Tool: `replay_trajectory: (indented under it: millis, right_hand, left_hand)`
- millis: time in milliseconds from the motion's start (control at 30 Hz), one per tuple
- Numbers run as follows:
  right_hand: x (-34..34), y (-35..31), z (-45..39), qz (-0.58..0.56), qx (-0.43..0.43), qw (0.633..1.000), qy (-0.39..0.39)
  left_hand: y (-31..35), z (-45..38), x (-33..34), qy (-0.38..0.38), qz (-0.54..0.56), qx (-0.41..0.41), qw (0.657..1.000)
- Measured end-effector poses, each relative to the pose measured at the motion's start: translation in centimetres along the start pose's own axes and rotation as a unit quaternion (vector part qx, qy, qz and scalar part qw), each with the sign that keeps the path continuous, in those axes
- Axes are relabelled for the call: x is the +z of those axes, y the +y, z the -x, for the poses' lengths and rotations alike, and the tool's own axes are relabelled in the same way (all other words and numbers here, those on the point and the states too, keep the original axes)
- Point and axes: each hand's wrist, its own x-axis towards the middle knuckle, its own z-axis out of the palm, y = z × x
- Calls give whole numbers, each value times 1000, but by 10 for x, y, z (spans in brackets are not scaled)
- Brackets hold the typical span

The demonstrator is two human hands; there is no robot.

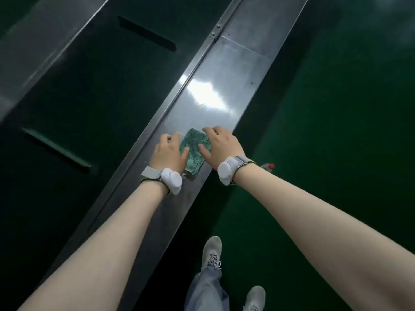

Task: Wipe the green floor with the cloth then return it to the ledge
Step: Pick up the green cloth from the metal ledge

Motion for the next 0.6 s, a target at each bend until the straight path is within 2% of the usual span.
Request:
replay_trajectory:
  millis: [300, 433, 600]
  right_hand:
    - [89, 20, -66, 33, 24, 998, -56]
    - [109, 30, -85, 48, 67, 990, -115]
    - [121, 33, -81, 53, 86, 990, -102]
  left_hand:
    - [-42, -29, 75, -52, 16, -89, 995]
    - [-55, -36, 91, -74, 37, -124, 989]
    - [-57, -36, 107, -83, 78, -148, 983]
